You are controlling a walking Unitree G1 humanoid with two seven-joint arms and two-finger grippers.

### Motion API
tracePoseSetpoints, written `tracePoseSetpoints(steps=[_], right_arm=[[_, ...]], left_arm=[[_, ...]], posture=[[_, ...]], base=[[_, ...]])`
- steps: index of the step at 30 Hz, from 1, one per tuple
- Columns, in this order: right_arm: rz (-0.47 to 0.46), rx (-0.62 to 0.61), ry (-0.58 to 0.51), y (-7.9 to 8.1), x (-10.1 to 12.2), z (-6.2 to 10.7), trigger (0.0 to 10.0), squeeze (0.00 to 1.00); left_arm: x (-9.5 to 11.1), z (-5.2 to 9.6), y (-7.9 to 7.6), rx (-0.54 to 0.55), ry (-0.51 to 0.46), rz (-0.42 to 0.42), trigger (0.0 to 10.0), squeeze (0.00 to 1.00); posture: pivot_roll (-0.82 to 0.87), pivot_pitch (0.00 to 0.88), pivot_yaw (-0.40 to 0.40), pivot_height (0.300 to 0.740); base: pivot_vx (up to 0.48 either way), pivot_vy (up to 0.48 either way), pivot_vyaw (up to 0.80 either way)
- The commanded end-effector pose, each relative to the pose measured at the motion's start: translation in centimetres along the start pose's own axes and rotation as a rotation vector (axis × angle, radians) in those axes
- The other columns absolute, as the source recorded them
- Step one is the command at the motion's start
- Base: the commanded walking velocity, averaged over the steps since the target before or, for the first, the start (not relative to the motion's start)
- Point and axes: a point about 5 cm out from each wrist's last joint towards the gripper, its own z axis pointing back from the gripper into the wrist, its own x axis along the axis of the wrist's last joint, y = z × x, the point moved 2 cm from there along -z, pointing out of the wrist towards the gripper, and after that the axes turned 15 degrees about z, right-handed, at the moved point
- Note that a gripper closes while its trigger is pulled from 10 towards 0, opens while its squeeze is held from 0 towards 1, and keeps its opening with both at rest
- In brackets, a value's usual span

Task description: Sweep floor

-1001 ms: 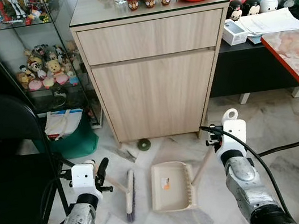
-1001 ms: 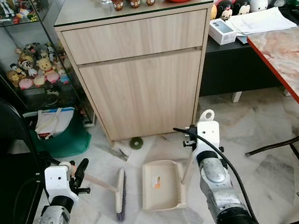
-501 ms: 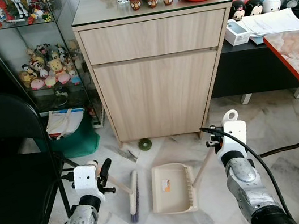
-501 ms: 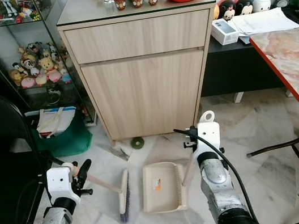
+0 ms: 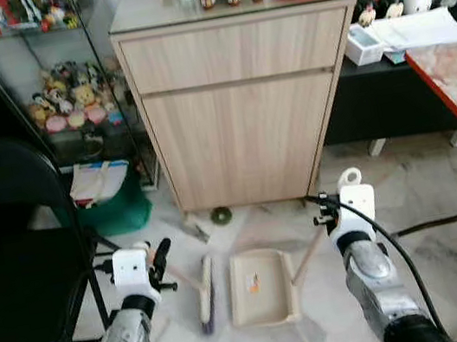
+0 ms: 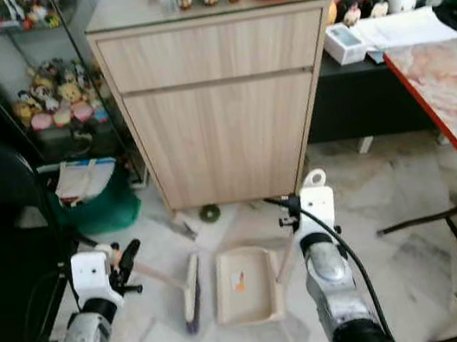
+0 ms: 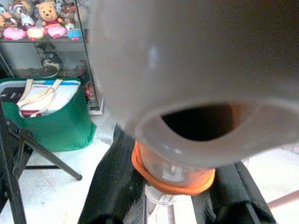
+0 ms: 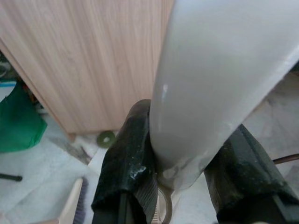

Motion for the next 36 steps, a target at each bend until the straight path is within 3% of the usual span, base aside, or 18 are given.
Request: tracePoseSetpoints(steps=[1, 36], right_arm=[[-0.003, -0.010, -0.028, -0.28, 0.82, -0.20, 10.0, 0.00], [-0.006, 0.008, -0.034, 0.20, 1.01, -0.26, 10.0, 0.00]], left_arm=[[-0.03, 0.10, 0.11, 0.006, 0.000, 0.016, 10.0, 0.00], [0.30, -0.15, 0.38, 0.012, -0.006, 0.018, 10.0, 0.00]], posture=[[-0.01, 0.109, -0.007, 0.740], [-0.01, 0.117, -0.007, 0.740]], base=[[-0.296, 0.000, 0.00], [-0.290, 0.000, 0.00]])
